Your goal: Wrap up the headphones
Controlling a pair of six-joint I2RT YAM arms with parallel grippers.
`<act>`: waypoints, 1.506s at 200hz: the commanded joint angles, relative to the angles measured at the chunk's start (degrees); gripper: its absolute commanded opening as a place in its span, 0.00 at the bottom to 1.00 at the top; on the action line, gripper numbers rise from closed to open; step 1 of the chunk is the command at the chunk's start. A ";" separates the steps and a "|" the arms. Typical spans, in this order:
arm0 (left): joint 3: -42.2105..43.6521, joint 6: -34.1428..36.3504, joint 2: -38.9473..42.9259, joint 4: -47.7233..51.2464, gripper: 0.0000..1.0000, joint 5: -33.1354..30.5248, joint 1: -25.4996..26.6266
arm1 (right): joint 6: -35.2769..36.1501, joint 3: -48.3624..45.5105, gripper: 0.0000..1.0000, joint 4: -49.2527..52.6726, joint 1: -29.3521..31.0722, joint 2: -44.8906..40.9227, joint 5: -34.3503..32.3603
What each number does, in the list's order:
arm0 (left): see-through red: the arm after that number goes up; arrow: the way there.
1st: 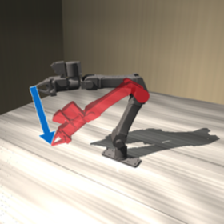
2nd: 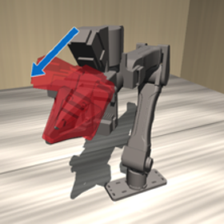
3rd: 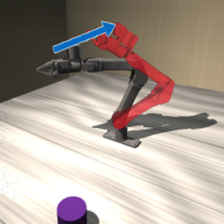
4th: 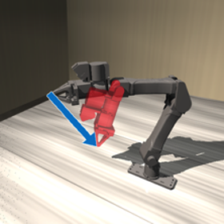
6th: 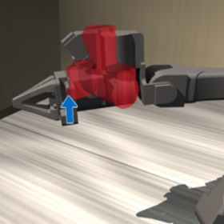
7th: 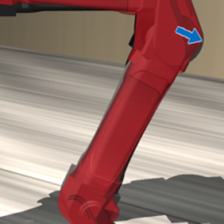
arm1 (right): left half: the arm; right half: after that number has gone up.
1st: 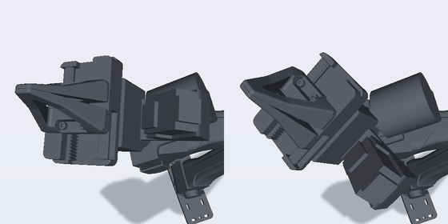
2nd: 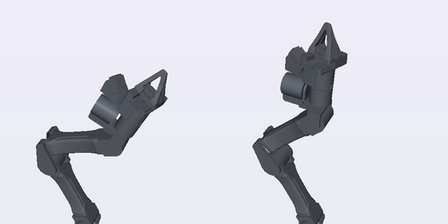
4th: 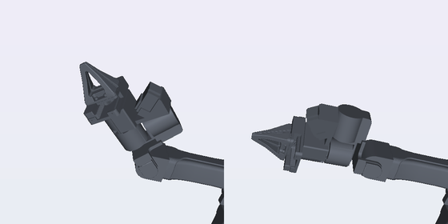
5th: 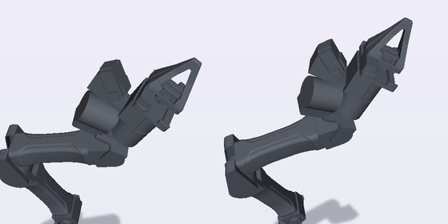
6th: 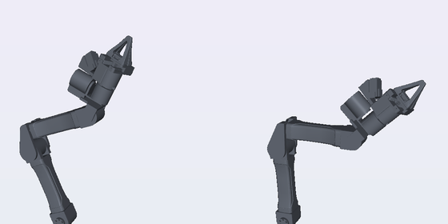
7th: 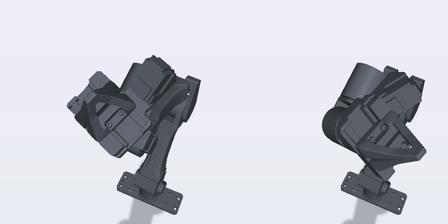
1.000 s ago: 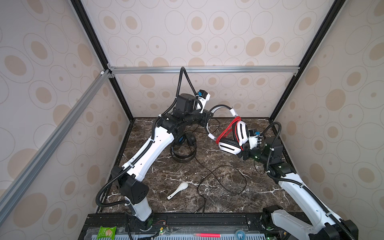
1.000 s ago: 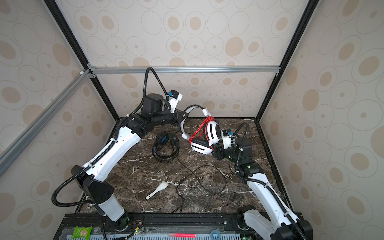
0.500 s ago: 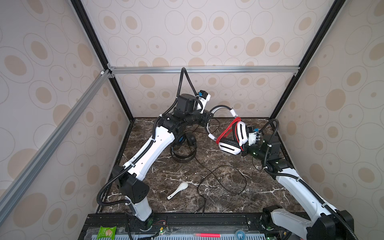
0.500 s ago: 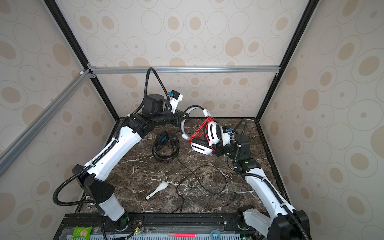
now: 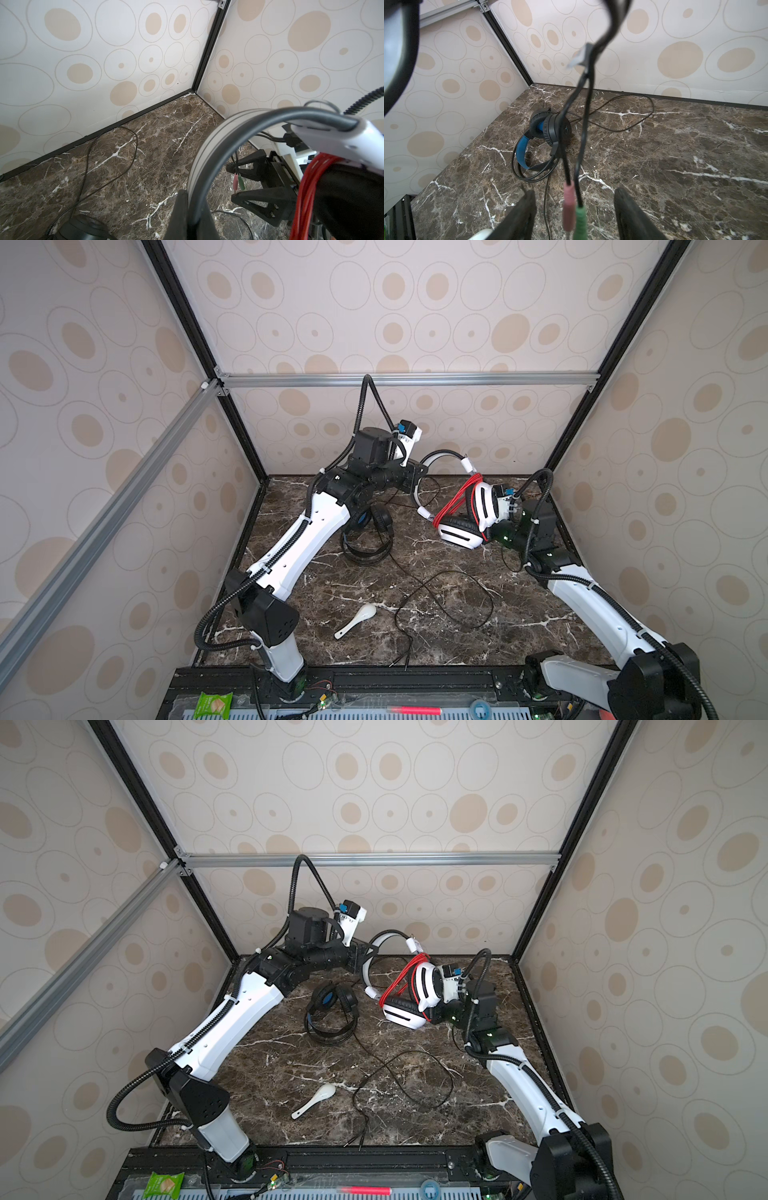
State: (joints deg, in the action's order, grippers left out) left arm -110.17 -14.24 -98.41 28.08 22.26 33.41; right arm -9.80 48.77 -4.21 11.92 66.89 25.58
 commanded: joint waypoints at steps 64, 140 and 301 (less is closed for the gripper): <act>-3.17 -2.81 0.59 -4.94 0.00 2.50 -0.38 | 0.53 3.22 0.59 -0.89 -0.23 3.29 -1.00; -2.42 -4.19 1.18 -6.32 0.00 1.69 -0.41 | 1.46 2.69 0.19 -1.47 -0.23 3.66 -0.54; -6.81 -31.24 -3.96 -25.61 0.00 -9.51 0.98 | 2.54 -0.61 0.00 -4.58 -0.06 -0.08 -0.59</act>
State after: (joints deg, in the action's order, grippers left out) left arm -113.51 -35.42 -103.50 13.32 18.74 33.63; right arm -7.86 49.12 -7.57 11.90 68.34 25.47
